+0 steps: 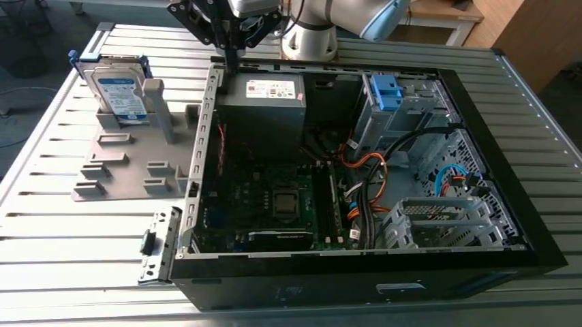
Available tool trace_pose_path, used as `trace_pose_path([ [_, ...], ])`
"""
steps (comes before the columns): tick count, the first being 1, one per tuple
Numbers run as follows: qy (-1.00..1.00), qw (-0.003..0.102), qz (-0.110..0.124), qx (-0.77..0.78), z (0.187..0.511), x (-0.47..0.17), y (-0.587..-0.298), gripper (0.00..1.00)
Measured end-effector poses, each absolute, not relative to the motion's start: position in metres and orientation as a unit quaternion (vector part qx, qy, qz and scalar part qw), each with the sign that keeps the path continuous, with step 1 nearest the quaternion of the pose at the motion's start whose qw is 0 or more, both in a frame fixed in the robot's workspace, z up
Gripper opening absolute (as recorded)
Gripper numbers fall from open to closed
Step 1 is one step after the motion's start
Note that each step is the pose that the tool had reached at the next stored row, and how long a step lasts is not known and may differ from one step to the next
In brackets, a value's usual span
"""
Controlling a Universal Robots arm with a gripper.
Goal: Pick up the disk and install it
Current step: 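Reach for the disk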
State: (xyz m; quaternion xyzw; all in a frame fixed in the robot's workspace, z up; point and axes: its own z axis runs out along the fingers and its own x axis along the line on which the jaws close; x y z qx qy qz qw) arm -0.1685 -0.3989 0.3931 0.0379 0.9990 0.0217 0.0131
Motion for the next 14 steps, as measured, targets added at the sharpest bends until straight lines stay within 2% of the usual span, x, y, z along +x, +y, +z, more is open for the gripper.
trace_pose_path([
  [14, 0.999, 0.013, 0.022, 0.038, 0.3929, -0.1774, -0.3989, 0.11],
])
